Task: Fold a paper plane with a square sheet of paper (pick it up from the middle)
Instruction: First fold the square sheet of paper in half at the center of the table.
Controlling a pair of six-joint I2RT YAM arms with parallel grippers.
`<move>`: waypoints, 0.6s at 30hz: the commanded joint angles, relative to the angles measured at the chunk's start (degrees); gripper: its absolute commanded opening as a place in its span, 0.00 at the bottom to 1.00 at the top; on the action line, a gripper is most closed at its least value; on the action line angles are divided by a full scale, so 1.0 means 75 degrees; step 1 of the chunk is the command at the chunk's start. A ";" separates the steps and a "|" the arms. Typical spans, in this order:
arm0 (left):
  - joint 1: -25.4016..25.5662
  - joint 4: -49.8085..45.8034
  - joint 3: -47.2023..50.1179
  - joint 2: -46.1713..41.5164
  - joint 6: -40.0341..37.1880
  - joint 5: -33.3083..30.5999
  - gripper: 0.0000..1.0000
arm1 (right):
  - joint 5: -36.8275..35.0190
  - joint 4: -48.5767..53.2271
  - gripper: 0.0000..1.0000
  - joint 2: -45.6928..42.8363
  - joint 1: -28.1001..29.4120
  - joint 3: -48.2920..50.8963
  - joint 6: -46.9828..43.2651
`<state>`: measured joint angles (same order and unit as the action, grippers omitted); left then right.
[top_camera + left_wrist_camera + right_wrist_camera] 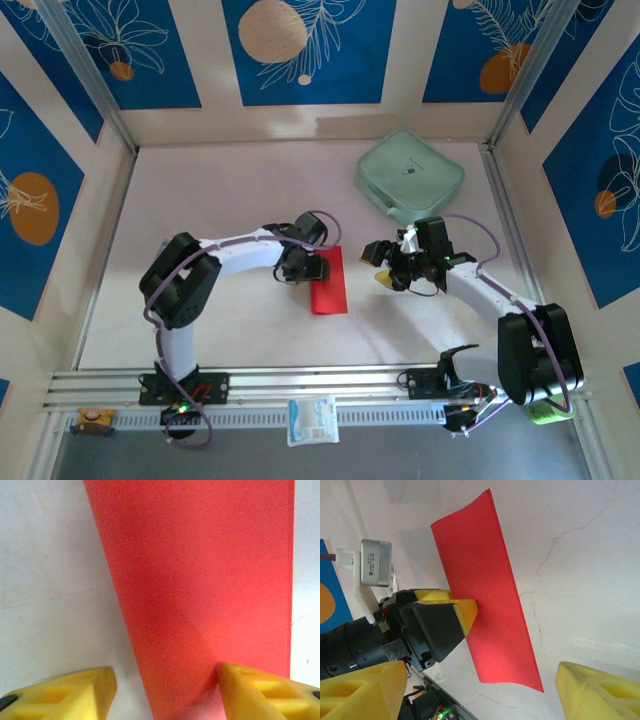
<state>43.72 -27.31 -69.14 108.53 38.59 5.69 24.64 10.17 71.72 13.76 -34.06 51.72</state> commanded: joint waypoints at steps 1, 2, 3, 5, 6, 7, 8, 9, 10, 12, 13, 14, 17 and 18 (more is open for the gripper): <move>-0.0042 0.0097 -0.0017 0.0553 -0.0319 -0.0018 0.61 | 0.0073 -0.0008 0.78 0.0048 0.0038 0.0057 0.0099; -0.0041 0.0094 -0.0029 0.0558 -0.0334 -0.0021 0.62 | 0.0085 -0.0020 0.78 0.0052 0.0041 0.0061 0.0092; -0.0042 0.0092 -0.0040 0.0582 -0.0346 -0.0021 0.62 | 0.0071 -0.0013 0.78 0.0052 0.0050 0.0064 0.0097; -0.0036 0.0078 -0.0097 0.0616 -0.0337 -0.0027 0.62 | 0.0067 -0.0009 0.78 0.0058 0.0046 0.0057 0.0082; -0.0041 0.0062 -0.0120 0.0624 -0.0324 -0.0021 0.63 | 0.0068 0.0002 0.78 0.0055 0.0045 0.0054 0.0095; -0.0036 0.0055 -0.0135 0.0643 -0.0291 -0.0032 0.63 | 0.0073 0.0003 0.79 0.0066 0.0047 0.0059 0.0095; -0.0049 0.0076 -0.0146 0.0654 -0.0241 -0.0044 0.63 | 0.0057 0.0005 0.79 0.0070 0.0042 0.0061 0.0098; -0.0046 0.0090 -0.0145 0.0668 -0.0218 -0.0027 0.64 | 0.0055 0.0009 0.79 0.0077 0.0044 0.0053 0.0099; -0.0040 0.0112 -0.0154 0.0691 -0.0189 -0.0010 0.64 | 0.0057 0.0016 0.79 0.0081 0.0049 0.0052 0.0090; -0.0036 0.0087 -0.0169 0.0732 -0.0182 -0.0019 0.64 | 0.0066 0.0015 0.78 0.0084 0.0051 0.0051 0.0079; -0.0040 0.0090 -0.0169 0.0732 -0.0159 -0.0043 0.64 | 0.0071 0.0015 0.78 0.0091 0.0044 0.0032 0.0086; -0.0034 0.0098 -0.0151 0.0730 -0.0146 -0.0044 0.64 | 0.0068 0.0016 0.78 0.0092 0.0047 0.0039 0.0073; -0.0037 0.0102 -0.0141 0.0730 -0.0141 -0.0056 0.63 | 0.0066 0.0015 0.78 0.0094 0.0047 0.0048 0.0065; -0.0039 0.0074 -0.0139 0.0740 -0.0135 -0.0066 0.63 | 0.0066 0.0015 0.78 0.0100 0.0046 0.0046 0.0064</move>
<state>43.72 -29.41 -71.00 109.73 37.58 5.89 24.64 10.00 71.92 13.78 -34.06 51.72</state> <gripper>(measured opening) 0.629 0.782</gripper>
